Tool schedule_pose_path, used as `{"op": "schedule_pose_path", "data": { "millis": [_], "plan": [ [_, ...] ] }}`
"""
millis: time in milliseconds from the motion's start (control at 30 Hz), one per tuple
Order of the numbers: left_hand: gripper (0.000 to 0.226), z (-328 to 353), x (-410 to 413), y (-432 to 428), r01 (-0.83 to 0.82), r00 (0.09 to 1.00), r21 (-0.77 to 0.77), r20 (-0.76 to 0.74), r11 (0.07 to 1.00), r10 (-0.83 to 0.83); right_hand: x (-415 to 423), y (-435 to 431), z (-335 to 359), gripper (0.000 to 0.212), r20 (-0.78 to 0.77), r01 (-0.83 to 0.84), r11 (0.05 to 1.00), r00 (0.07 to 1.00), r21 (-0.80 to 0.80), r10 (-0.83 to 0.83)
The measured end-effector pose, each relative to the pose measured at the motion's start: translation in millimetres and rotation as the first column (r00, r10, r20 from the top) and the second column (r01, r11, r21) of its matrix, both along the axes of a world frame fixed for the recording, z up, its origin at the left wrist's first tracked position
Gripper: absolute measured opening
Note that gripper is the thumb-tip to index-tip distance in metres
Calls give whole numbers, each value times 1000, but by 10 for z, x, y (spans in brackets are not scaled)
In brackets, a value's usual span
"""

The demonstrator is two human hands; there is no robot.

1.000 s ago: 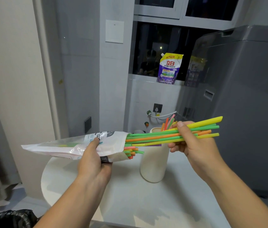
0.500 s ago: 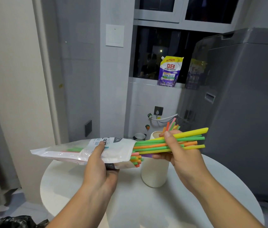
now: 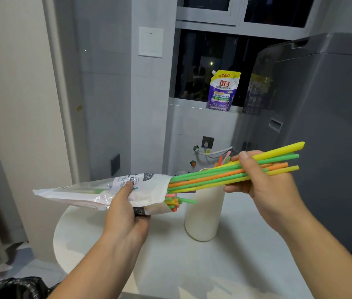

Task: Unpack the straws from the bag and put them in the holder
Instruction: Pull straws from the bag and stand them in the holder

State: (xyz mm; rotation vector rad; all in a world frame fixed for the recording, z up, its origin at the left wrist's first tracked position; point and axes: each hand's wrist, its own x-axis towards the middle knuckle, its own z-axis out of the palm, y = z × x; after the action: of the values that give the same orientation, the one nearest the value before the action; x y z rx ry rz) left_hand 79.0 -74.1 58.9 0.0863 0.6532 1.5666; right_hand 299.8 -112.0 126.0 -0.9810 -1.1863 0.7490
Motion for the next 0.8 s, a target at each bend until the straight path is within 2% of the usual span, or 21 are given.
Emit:
{"op": "schedule_pose_path", "data": {
  "millis": [100, 233, 333, 700, 800],
  "plan": [
    [29, -15, -9, 9, 1, 1000, 4, -6, 1000, -1, 42, 15, 15, 36, -24, 1, 1000, 1000, -23, -1],
    [31, -35, -29, 35, -17, 1000, 0, -12, 1000, 17, 140, 2, 64, 24, -14, 1, 1000, 1000, -28, -1],
    [18, -34, -47, 40, -3, 1000, 6, -11, 1000, 3, 236, -32, 144, 24, -10, 18, 999, 1000, -29, -18],
    [29, -40, -83, 68, -41, 999, -13, 1, 999, 41, 402, -109, 229, 23, -81, 76, 996, 994, -39, -79],
    [18, -53, -108, 87, -41, 999, -17, -4, 999, 41, 486, -125, 290, 21, -98, 104, 994, 989, -24, -106]
  ]
}}
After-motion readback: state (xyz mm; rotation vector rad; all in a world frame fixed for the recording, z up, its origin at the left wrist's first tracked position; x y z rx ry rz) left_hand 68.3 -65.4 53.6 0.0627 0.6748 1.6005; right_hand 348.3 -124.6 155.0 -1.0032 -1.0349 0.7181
